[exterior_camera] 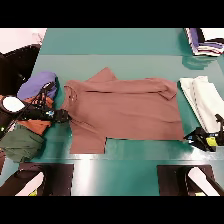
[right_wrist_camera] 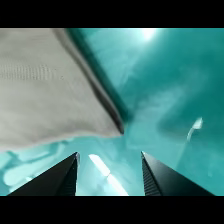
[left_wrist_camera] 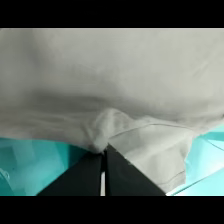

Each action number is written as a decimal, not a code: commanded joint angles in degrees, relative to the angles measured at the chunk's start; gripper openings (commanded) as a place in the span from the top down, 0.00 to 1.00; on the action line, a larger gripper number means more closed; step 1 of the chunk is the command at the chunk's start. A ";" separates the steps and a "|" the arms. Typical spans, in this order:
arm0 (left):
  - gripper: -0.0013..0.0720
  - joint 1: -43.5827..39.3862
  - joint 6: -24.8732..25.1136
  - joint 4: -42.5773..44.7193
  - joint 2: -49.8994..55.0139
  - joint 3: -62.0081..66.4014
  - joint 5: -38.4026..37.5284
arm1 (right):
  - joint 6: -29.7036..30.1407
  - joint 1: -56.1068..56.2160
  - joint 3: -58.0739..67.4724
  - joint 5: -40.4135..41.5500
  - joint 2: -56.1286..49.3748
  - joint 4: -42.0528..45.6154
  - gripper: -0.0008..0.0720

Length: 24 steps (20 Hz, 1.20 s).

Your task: Fold the shirts.

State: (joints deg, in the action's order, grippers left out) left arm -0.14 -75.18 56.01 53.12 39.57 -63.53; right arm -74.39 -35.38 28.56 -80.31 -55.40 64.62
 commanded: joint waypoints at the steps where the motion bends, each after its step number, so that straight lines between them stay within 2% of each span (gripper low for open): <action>1: 0.95 0.02 -0.02 -0.07 -0.20 0.07 0.07 | 0.83 0.63 -3.13 6.01 -0.37 -4.13 0.40; 4: 0.95 0.02 0.00 -0.07 -0.20 0.07 0.07 | 0.76 5.92 -3.13 8.15 -4.87 -7.04 0.41; 5: 0.95 0.02 0.00 -0.07 -0.20 0.07 0.04 | 0.98 7.65 -3.13 9.09 -6.19 -8.15 0.54; 6: 0.95 0.02 0.00 -0.04 -0.20 0.07 0.02 | 0.98 9.60 -3.13 10.32 -7.08 -8.68 0.60; 7: 0.95 0.02 -0.02 -0.02 -0.22 0.09 -0.15 | 1.01 11.41 -3.13 11.06 -7.50 -9.11 0.71; 9: 0.95 0.02 -1.46 0.98 -1.11 0.96 -1.16 | 1.01 14.88 -2.47 11.32 -6.67 -9.07 0.97; 13: 0.95 0.09 -6.12 6.25 -7.98 10.71 -2.99 | 0.92 19.54 8.20 8.09 0.96 -9.16 0.97; 19: 0.95 0.07 -8.92 8.00 -13.79 44.33 -4.57 | -0.17 21.73 43.19 6.67 12.70 -8.83 0.97; 24: 0.95 0.07 -13.11 9.70 -13.77 71.30 -3.96 | -2.38 21.73 69.29 5.07 16.22 1.09 0.97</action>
State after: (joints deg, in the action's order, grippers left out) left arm -0.12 -85.21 63.92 39.70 96.47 -67.94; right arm -75.13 -13.76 83.79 -74.19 -41.39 59.37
